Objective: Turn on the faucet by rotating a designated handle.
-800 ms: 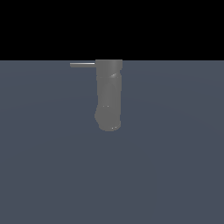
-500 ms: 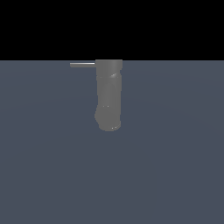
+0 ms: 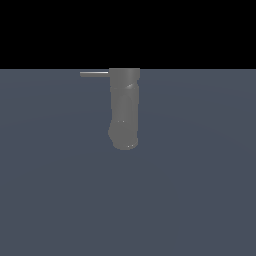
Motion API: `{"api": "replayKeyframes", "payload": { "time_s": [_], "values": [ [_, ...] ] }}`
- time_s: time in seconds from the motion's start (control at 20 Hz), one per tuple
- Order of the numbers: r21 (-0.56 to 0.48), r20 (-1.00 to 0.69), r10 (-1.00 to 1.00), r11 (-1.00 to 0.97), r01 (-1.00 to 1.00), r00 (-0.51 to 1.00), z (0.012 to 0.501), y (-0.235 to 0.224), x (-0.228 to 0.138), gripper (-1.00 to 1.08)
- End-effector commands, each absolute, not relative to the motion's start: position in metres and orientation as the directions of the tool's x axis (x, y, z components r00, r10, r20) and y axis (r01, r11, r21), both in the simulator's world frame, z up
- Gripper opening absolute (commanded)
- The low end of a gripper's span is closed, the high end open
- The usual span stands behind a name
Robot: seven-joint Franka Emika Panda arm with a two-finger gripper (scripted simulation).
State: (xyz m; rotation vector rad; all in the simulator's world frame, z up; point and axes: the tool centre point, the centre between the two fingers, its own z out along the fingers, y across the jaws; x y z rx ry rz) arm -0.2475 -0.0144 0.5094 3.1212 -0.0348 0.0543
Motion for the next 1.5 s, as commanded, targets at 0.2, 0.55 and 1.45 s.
{"api": "replayKeyframes", "payload": {
  "time_s": [0.2, 0.55, 1.45],
  "values": [
    [-0.006, 0.031, -0.062, -0.998, -0.062, 0.998, 0.508, -0.012, -0.235, -1.0],
    [-0.057, 0.012, -0.159, -0.986, -0.158, 0.987, 0.502, -0.006, -0.207, -1.0],
    [-0.131, -0.12, -0.544, -0.82, -0.557, 0.83, 0.455, 0.024, -0.096, -1.0]
  ]
}}
